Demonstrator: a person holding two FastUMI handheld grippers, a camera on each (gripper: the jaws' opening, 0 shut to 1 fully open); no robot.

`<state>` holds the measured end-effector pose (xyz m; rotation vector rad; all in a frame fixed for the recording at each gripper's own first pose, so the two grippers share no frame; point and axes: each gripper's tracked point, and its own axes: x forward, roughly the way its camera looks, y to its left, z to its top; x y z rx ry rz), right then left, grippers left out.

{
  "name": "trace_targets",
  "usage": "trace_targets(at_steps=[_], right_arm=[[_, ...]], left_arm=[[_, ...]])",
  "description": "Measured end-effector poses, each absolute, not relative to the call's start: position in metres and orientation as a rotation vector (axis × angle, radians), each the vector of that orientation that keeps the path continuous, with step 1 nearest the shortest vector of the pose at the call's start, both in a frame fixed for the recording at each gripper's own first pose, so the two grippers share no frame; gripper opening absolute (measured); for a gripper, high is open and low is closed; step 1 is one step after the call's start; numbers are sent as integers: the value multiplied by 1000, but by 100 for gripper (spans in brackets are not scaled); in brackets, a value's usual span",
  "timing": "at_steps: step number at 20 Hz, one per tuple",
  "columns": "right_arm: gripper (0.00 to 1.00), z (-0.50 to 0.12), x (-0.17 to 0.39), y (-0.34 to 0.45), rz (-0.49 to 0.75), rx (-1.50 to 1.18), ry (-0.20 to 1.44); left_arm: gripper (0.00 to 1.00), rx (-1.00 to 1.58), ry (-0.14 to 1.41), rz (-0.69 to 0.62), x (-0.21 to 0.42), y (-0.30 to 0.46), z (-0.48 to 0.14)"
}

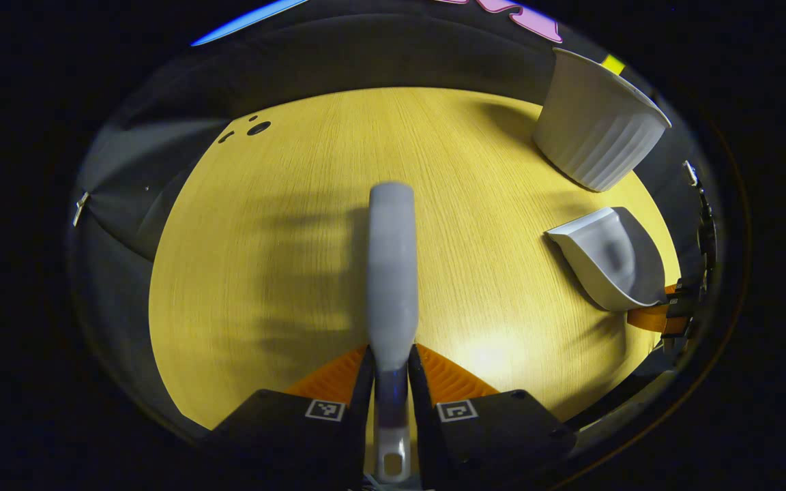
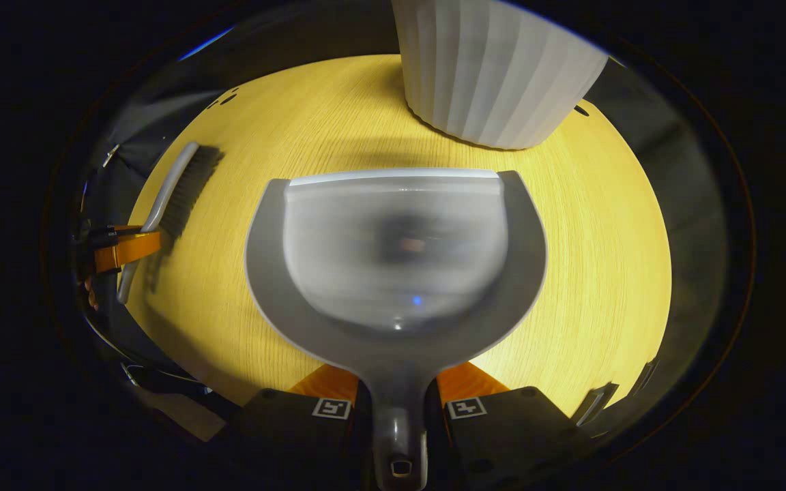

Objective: Pick up the small broom and dustpan from the desktop, sweep the trash into the dustpan with the broom, and then empty the trash into the garbage bin.

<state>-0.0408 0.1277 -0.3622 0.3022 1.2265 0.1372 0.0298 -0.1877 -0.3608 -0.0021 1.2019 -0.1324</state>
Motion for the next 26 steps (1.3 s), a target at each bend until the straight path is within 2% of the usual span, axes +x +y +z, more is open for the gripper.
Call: trace_targets(at_steps=[1,2,5,7,8,9,10,11,12,13,14,15,16,18,20,24,26], right_arm=[[36,-361,-41,129,140,299,1223],[37,-360,-40,129,142,302,1217],[41,-356,-41,131,143,328,1210],[42,-351,-42,131,147,350,1205],[38,-347,-42,130,145,362,1196],[55,-343,-42,127,138,369,1184],[41,-339,-43,125,136,377,1175],[50,-335,-45,122,134,379,1165],[46,-328,-48,117,131,381,1150],[55,-320,-51,111,125,381,1135],[59,-311,-54,104,116,382,1121],[50,-297,-59,97,112,384,1103],[59,-286,-62,89,102,382,1084],[59,-266,-63,75,84,372,1032],[59,-241,-57,64,68,367,954],[59,-183,-35,42,38,339,756],[63,-157,-19,33,19,319,655]], left_arm=[[36,6,1199,-136,32,-189,-359],[34,18,1198,-139,31,-192,-359],[45,24,1200,-143,29,-198,-357],[47,20,1200,-140,29,-199,-357],[48,20,1197,-139,27,-199,-355],[48,24,1190,-138,26,-198,-353],[49,30,1183,-141,25,-197,-350],[49,37,1172,-142,25,-196,-345],[50,46,1159,-139,25,-194,-339],[51,55,1143,-134,25,-192,-331],[51,68,1125,-125,25,-188,-323],[56,80,1103,-115,27,-185,-314],[59,84,1085,-110,26,-183,-305],[64,74,1047,-104,28,-184,-284],[65,49,979,-106,37,-190,-259],[69,-9,745,-155,70,-214,-195],[76,-3,625,-173,86,-222,-160]])
